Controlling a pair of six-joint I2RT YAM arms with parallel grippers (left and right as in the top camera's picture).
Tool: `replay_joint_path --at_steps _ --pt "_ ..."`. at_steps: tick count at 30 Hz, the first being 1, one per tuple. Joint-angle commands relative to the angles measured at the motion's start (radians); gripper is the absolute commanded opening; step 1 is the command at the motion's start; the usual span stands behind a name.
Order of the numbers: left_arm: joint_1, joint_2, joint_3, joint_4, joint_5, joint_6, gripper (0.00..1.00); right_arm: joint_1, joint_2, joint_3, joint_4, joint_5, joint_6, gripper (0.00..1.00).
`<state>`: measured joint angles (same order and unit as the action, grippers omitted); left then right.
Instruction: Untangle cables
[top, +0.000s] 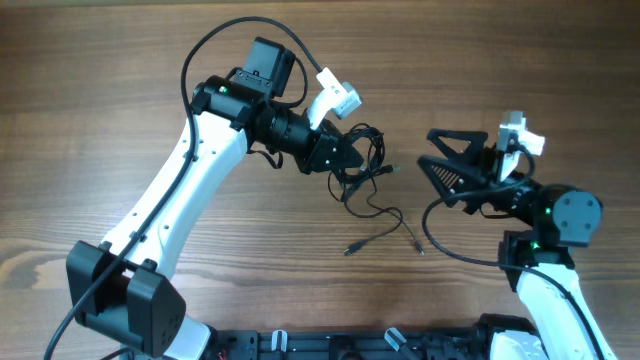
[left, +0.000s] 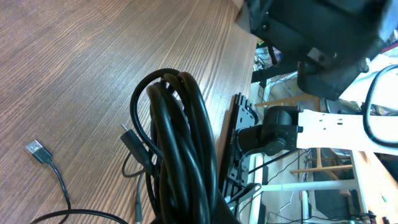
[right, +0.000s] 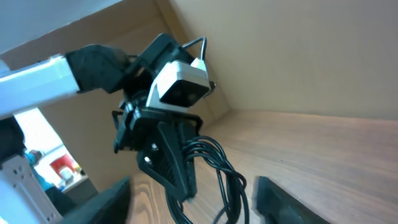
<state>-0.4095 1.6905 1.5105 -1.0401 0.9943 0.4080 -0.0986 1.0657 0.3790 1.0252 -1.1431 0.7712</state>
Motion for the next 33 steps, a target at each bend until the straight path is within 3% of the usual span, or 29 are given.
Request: replay_joint_path --at_steps 1,3,4,8,10,12,14,17,18,19,21,22,24,25,26,28,29,31,33 --pt "0.003 -0.023 0.012 -0.005 0.01 -0.187 0.04 0.049 -0.007 0.022 -0.093 0.087 -0.232 0.74" --pt "0.016 -0.023 0.012 -0.031 0.011 -0.291 0.04 0.071 -0.008 0.054 -0.248 0.23 -0.371 0.77" --pt "0.023 -0.023 0.012 -0.052 0.01 -0.289 0.04 0.082 -0.008 0.084 -0.336 0.266 -0.432 0.77" --pt "0.035 -0.023 0.012 -0.116 -0.135 -0.289 0.04 0.22 -0.013 0.362 -1.019 0.51 -0.826 0.72" --pt "0.035 -0.022 0.012 -0.158 -0.19 -0.281 0.04 0.304 -0.02 0.445 -1.223 0.57 -0.924 0.68" --pt "0.034 -0.022 0.012 -0.206 -0.2 -0.215 0.04 0.349 -0.023 0.453 -1.277 0.556 -0.943 0.65" --pt "0.027 -0.022 0.012 -0.289 -0.172 -0.043 0.04 0.363 -0.023 0.453 -1.322 0.427 -0.989 0.54" --pt "0.021 -0.022 0.012 -0.326 -0.168 0.013 0.04 0.363 -0.023 0.453 -1.395 0.38 -1.015 0.54" --pt "0.021 -0.023 0.012 -0.322 -0.151 0.053 0.04 0.363 -0.023 0.453 -1.405 0.379 -0.981 0.56" --pt "0.021 -0.023 0.012 -0.303 -0.103 0.113 0.04 0.363 -0.023 0.453 -1.393 0.379 -0.838 0.49" --pt "0.019 -0.023 0.012 -0.228 -0.097 0.112 0.04 0.363 -0.023 0.453 -1.395 0.378 -0.636 0.47" --pt "0.019 -0.022 0.012 -0.195 -0.098 0.112 0.04 0.363 -0.023 0.453 -1.394 0.375 -0.631 0.48" --pt "0.019 -0.023 0.012 -0.144 -0.097 0.111 0.04 0.363 -0.021 0.453 -1.366 0.392 -0.557 0.63" --pt "0.019 -0.023 0.012 -0.138 -0.097 0.108 0.04 0.363 -0.015 0.453 -1.345 0.406 -0.423 0.63" --pt "0.019 -0.023 0.012 -0.137 -0.097 0.108 0.04 0.363 0.0 0.453 -1.313 0.409 -0.197 0.59" --pt "0.012 -0.023 0.012 -0.136 -0.097 0.109 0.04 0.363 0.026 0.453 -1.288 0.414 0.011 0.43" --pt "0.0 -0.023 0.012 -0.129 -0.097 0.108 0.04 0.363 0.069 0.451 -1.261 0.417 0.183 0.35" --pt "-0.026 -0.022 0.012 -0.11 -0.098 0.108 0.04 0.363 0.147 0.451 -1.248 0.412 0.296 0.22" --pt "-0.039 -0.022 0.012 -0.107 -0.107 0.108 0.04 0.363 0.212 0.451 -1.209 0.404 0.306 0.2"
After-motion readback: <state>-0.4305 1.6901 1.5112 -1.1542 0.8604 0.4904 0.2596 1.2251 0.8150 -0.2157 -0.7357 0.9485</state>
